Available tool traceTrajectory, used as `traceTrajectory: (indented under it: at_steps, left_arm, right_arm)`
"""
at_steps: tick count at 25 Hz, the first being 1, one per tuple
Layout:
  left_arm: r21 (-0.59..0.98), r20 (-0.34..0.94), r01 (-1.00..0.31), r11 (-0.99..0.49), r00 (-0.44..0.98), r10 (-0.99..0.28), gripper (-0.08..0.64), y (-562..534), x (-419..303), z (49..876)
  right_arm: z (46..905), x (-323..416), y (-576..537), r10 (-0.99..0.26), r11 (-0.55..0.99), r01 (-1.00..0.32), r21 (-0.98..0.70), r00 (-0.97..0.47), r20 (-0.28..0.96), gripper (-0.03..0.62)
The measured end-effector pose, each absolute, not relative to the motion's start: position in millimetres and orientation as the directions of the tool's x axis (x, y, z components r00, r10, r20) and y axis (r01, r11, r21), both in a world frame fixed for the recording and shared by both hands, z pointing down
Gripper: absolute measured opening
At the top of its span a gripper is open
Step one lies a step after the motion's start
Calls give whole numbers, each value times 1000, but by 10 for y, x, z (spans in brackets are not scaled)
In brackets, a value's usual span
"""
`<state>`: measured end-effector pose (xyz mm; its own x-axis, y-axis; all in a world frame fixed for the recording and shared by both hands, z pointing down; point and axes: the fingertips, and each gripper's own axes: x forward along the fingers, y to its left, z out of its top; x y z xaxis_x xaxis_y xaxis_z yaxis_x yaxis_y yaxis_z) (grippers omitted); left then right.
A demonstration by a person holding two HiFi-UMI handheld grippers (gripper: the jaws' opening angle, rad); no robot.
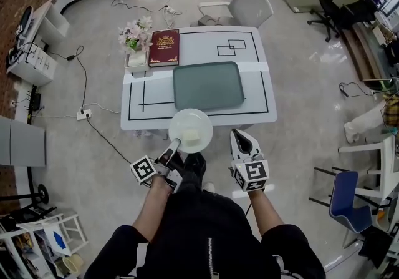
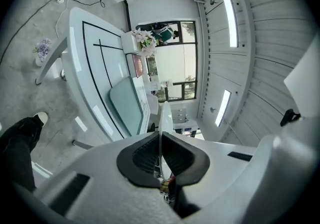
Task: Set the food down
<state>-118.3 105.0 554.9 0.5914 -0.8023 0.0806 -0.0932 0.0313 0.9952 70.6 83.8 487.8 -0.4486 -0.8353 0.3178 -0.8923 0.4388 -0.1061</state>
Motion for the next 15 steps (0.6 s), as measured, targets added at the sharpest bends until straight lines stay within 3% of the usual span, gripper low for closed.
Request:
traceTrajectory:
  at_steps: [15]
  left_arm:
    - [985, 165, -144, 94, 644, -747, 12, -610, -1700, 5961]
  right_arm:
    - [5106, 21, -784, -787, 444, -893, -78, -430, 444, 9]
